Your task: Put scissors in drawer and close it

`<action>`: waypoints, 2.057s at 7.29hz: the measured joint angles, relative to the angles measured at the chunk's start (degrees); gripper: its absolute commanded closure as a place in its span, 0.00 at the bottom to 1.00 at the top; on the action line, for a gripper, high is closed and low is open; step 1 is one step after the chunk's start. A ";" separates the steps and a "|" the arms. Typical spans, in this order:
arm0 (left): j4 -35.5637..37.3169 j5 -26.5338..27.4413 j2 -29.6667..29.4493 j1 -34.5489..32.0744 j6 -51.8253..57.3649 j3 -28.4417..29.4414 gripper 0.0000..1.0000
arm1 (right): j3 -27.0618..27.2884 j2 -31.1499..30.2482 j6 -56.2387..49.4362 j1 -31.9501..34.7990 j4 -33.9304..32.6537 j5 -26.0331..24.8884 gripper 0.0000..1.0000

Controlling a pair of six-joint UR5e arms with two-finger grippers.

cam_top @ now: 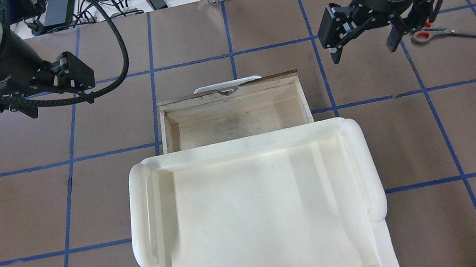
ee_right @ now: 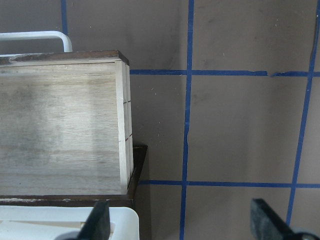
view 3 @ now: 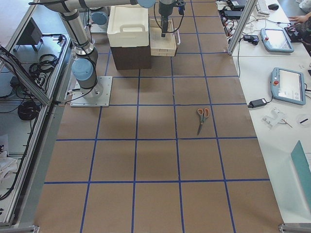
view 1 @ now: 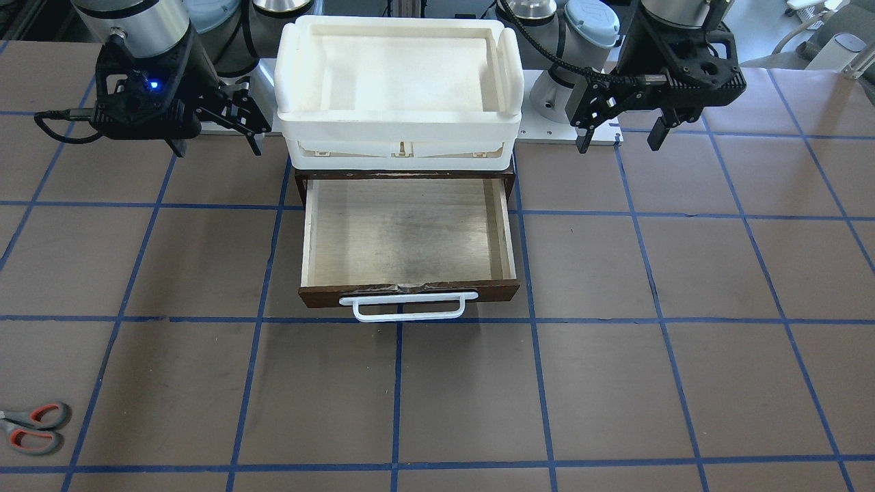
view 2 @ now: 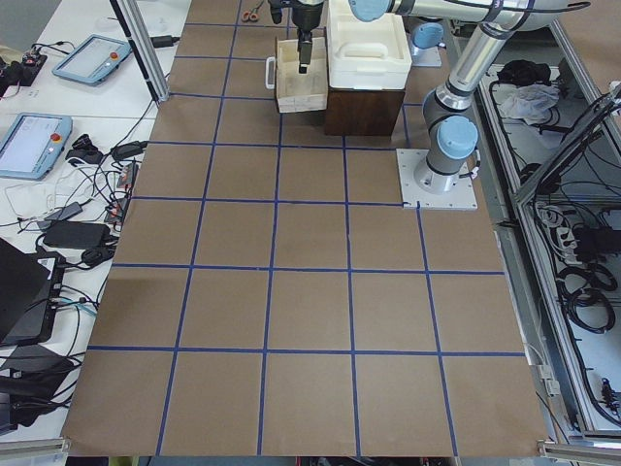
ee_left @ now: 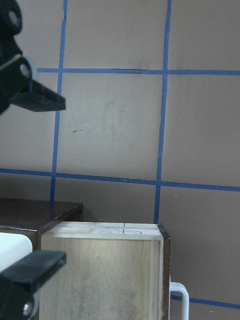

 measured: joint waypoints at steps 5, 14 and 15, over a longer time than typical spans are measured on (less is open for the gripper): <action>0.00 -0.02 0.00 -0.01 0.06 0.00 0.00 | -0.04 -0.31 -1.09 -0.06 -0.18 -0.28 0.00; 0.08 -0.09 0.00 0.00 0.07 -0.02 0.00 | -0.09 -0.41 -3.87 -0.57 -0.02 -0.32 0.00; 0.08 -0.09 0.00 -0.01 0.06 -0.04 0.00 | -0.06 -0.42 -5.55 -0.58 -0.06 -0.44 0.00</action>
